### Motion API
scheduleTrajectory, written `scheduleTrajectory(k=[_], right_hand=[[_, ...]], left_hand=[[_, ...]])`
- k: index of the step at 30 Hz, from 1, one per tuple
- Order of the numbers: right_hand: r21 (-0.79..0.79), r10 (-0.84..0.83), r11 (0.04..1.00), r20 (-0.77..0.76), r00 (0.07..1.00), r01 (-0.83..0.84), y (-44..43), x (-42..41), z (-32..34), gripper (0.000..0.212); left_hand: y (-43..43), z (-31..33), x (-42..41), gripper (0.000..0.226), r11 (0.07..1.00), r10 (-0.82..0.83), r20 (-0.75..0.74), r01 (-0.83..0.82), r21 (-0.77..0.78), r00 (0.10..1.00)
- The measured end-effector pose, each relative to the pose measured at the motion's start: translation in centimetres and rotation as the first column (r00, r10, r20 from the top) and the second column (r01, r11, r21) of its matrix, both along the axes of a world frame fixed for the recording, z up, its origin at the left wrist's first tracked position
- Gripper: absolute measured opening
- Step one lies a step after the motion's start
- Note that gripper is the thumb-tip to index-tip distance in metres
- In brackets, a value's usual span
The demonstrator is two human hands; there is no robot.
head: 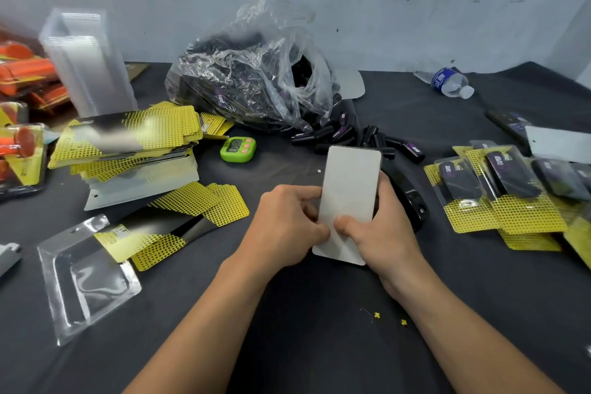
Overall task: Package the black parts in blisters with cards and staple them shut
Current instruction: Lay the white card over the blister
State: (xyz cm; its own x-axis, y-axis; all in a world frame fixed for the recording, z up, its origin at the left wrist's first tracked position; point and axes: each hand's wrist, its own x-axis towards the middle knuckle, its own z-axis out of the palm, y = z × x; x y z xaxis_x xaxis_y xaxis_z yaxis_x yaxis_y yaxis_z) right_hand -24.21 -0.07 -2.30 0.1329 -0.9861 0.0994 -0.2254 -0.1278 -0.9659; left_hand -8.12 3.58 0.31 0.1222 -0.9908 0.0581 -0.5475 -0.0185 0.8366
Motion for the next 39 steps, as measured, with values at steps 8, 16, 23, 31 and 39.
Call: scheduleTrajectory(k=[8,16,23,31,39], right_hand=[[0.004,-0.026,1.0,0.038,0.999,0.026,0.4,-0.1,0.2,0.08],[0.157,0.079,0.981,0.2,0.977,-0.111,0.3,-0.7,0.5,0.048],[0.18,0.111,0.974,0.15,0.982,-0.138,0.2,-1.0,0.1,0.015],[0.173,0.192,0.962,0.117,0.974,-0.21,1.1,-0.8,0.9,0.009],[0.194,0.178,0.957,0.188,0.966,-0.215,1.6,-1.1,1.6,0.018]], left_hand=[[0.2,0.1,0.0,0.038,0.997,-0.058,-0.121,0.063,0.04,0.991],[-0.1,0.5,0.8,0.023,0.982,0.181,-0.456,-0.138,0.127,0.871],[-0.5,-0.3,0.5,0.016,0.962,0.27,-0.144,-0.274,-0.01,0.952],[-0.8,-0.2,0.5,0.01,0.97,0.239,-0.5,-0.228,0.084,0.832],[-0.9,-0.2,0.6,0.026,0.982,0.188,-0.631,-0.165,0.096,0.752]])
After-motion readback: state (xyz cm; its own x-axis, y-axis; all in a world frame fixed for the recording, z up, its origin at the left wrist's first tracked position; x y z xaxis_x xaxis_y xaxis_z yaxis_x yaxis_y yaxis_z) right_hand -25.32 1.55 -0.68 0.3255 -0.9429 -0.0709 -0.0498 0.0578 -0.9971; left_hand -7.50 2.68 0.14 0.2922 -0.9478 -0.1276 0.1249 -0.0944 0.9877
